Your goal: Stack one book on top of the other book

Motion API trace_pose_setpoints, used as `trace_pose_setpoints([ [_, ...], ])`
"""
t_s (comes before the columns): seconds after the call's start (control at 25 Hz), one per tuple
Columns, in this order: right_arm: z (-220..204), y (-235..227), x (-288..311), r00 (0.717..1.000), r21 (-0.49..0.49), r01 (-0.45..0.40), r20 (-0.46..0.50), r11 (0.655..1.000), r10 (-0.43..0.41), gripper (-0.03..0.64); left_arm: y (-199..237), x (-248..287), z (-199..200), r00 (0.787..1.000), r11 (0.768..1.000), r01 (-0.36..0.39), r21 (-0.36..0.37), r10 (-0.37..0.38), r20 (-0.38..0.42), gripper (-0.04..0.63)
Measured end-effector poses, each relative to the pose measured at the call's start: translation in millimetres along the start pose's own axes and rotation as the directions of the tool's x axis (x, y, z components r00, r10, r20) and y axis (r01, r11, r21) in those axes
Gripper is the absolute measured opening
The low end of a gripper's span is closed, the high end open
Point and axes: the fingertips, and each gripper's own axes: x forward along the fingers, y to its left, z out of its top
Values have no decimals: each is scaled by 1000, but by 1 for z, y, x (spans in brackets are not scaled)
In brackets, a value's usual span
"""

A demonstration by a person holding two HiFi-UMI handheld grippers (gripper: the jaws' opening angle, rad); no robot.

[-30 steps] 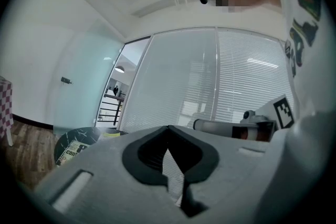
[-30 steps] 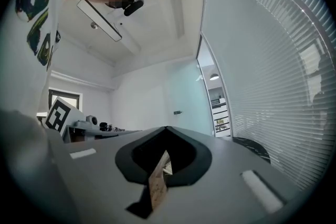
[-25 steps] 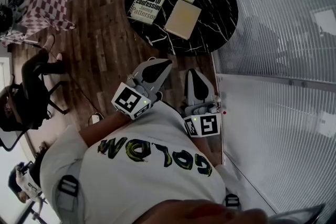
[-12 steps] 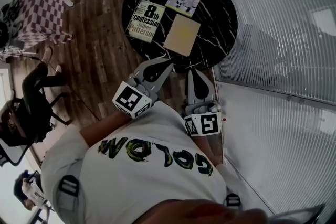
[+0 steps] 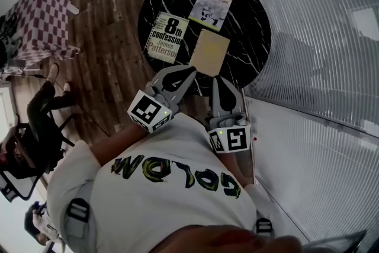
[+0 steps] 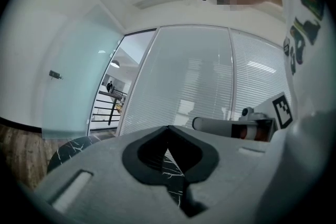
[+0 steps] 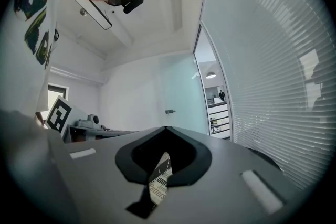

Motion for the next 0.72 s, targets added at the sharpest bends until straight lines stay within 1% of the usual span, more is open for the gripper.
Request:
trace_pose_setpoints([
  [0.24,-7,-4,24,1000,8,5,-1,1000,-5,3,24,7,-4,1000,1000,-2,-12,2,-17,5],
  [0.4,-8,-10,29,1000,13,18,-14,1000,-18,2,26,13,-4,1000,1000,11,-18,-11,-24,5],
  [0.56,-6,-18,30,999,7,36,-24,999,-36,2,25,19,1,1000,1000,12,-19,-13,-24,5],
  [0.72,-5,-28,29,999,9,40,-27,999,-40,3,22,28,-2,999,1000,12,-22,-13,-38,5],
])
